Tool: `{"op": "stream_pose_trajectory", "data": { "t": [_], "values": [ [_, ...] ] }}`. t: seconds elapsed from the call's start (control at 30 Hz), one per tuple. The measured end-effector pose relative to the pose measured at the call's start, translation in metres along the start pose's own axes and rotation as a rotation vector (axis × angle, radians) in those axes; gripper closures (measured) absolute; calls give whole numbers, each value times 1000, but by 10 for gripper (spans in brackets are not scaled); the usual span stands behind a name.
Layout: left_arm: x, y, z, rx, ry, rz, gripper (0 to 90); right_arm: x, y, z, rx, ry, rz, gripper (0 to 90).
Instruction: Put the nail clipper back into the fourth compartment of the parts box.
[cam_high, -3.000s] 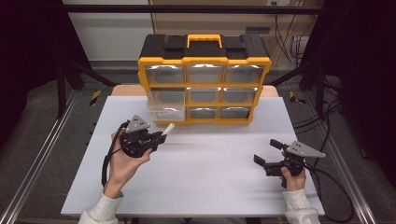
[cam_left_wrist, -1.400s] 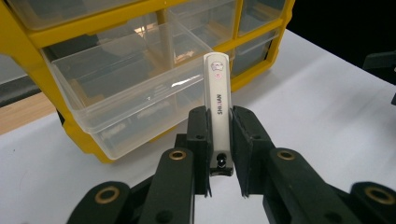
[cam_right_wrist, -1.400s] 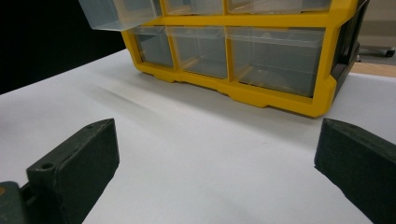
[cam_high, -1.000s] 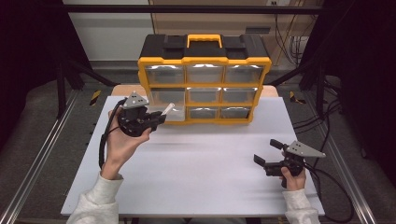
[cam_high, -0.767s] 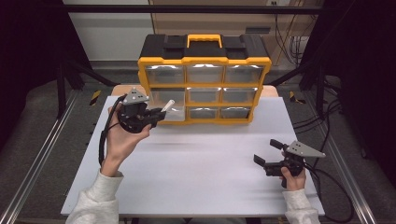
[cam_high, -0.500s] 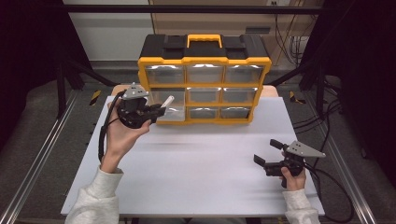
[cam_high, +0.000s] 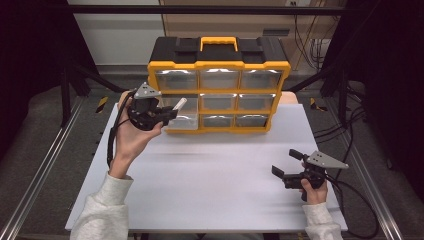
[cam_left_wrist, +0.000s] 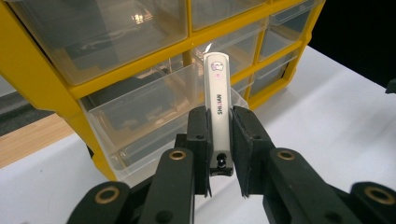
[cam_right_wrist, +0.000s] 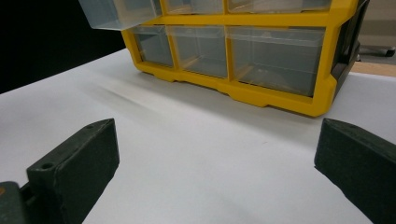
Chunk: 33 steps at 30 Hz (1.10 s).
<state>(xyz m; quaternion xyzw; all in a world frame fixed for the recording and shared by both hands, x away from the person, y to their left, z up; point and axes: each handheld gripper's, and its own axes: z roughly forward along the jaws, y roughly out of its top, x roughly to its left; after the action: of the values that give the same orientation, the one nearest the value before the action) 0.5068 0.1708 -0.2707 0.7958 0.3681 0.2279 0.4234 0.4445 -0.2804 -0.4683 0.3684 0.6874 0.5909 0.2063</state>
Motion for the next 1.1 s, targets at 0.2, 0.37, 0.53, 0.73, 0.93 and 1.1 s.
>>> {"op": "stream_pose_trajectory", "data": {
  "t": [0.2,0.37,0.53,0.73,0.93,1.1],
  "values": [
    [6,3,5,7,7,3,770,0,0,0,0,-1,-1,3],
    [12,5,10,14,12,2,770,0,0,0,-3,-1,-5,3],
    [16,7,13,19,13,7,770,0,0,1,-2,-1,-6,3],
    [21,9,19,25,19,8,770,0,0,1,-2,-2,-3,3],
    [26,9,25,32,29,8,769,0,0,1,-3,-3,-4,3],
    [30,10,29,43,32,18,770,0,0,1,-2,-2,-3,3]
  ]
}}
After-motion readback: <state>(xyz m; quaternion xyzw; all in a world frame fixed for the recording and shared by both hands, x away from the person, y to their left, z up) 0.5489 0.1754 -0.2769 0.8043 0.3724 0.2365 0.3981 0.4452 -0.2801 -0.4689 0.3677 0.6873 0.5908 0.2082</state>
